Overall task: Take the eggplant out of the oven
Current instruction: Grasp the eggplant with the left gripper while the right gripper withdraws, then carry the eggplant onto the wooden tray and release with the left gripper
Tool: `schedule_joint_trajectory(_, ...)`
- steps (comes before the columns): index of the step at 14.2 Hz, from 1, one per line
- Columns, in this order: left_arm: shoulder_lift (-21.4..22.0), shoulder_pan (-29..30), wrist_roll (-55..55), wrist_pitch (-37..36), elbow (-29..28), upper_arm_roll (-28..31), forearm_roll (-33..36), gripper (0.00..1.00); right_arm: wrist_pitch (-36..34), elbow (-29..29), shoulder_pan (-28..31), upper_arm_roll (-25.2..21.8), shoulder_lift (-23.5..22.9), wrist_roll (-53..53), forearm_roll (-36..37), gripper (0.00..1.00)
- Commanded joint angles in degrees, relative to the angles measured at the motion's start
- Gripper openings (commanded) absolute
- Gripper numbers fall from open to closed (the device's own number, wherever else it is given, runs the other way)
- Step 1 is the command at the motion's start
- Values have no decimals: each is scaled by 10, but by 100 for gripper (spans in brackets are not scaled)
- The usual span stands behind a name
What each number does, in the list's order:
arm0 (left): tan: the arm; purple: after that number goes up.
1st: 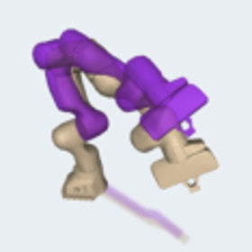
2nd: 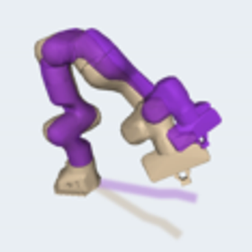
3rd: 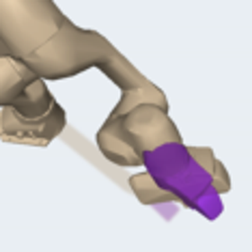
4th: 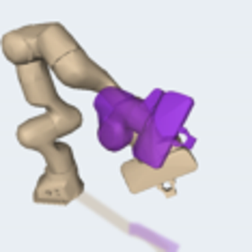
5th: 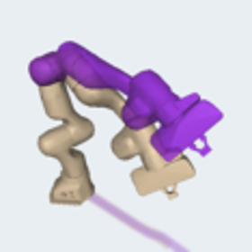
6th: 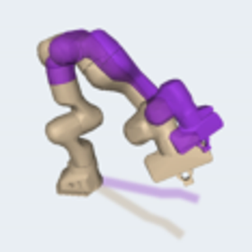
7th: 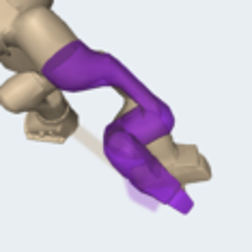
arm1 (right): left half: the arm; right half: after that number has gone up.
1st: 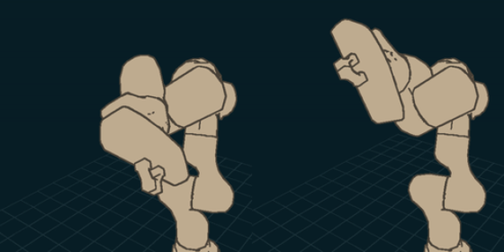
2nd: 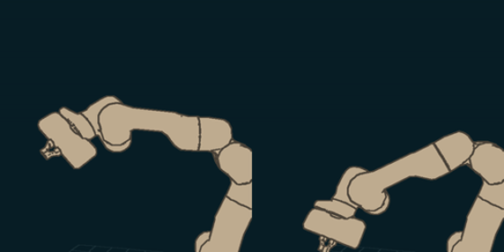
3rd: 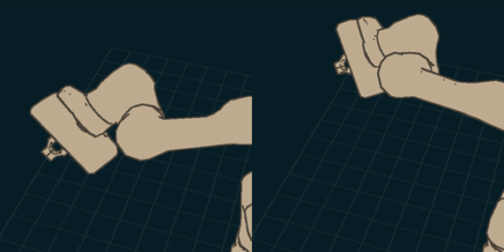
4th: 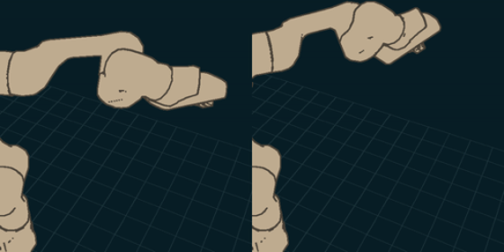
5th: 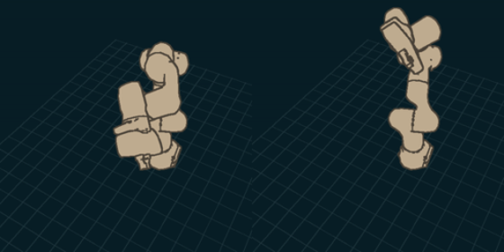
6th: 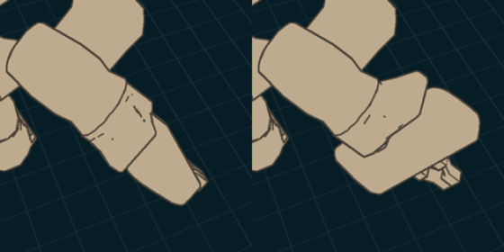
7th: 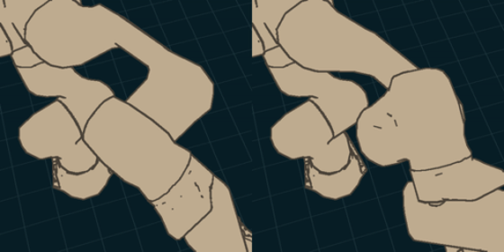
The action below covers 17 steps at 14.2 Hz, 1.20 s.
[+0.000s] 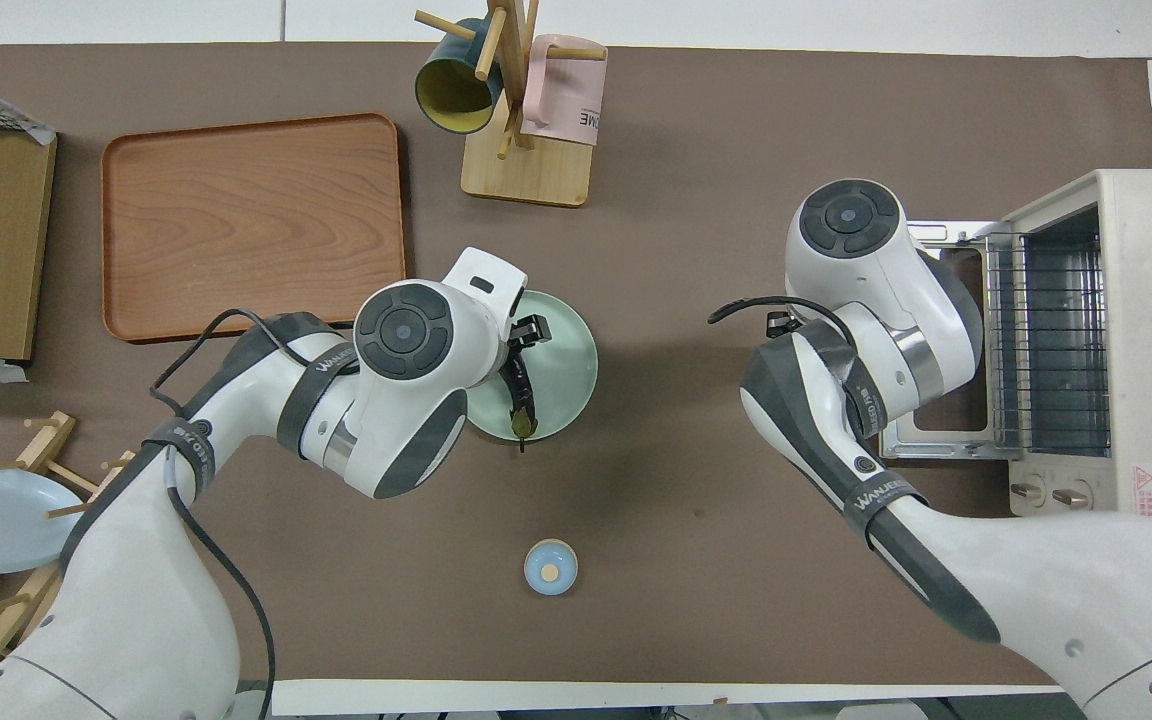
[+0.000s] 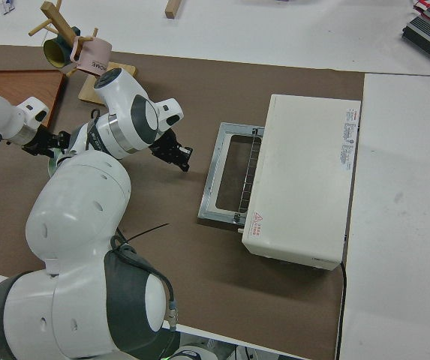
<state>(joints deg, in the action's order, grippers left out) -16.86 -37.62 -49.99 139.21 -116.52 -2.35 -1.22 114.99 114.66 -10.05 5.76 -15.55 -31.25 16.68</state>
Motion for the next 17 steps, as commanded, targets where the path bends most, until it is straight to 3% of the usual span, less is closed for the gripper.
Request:
schedule_joint_trajectory(1, -6, -16, -7, -7, 21, 11, 5, 0, 27, 36, 17, 10, 13, 13, 28, 0)
schedule_joint_trajectory(4, -24, -8, -2, -57, 77, 17, 8, 0, 26, 42, 27, 10, 15, 40, 75, 1)
schedule_joint_trajectory(6, -6, 20, 32, -104, 100, 26, 20, 0, 26, 43, 41, 10, 15, 49, 78, 1)
schedule_joint_trajectory(9, -4, 150, 241, -139, 122, 25, 19, 0, 2, 19, 40, 10, 11, 64, 84, 2)
schedule_joint_trajectory(11, -68, 200, 333, -121, 136, 27, 22, 0, -21, 10, 42, 10, 15, 116, 85, 2)
schedule_joint_trajectory(13, -125, 258, 371, -157, 237, 32, 35, 0, -41, -3, 54, 9, 24, 161, 85, 2)
schedule_joint_trajectory(14, -138, 264, 385, -155, 257, 33, 30, 1, -69, -24, 63, 10, 31, 186, 85, 2)
schedule_joint_trajectory(15, -139, 265, 386, -120, 256, 33, 31, 35, -96, -40, 76, 11, 37, 208, 81, 2)
schedule_joint_trajectory(16, -139, 261, 381, -106, 251, 36, 32, 99, -107, -42, 91, 11, 56, 231, 78, 2)
schedule_joint_trajectory(17, -134, 262, 381, -122, 252, 36, 31, 100, -110, -40, 106, 11, 74, 262, 76, 2)
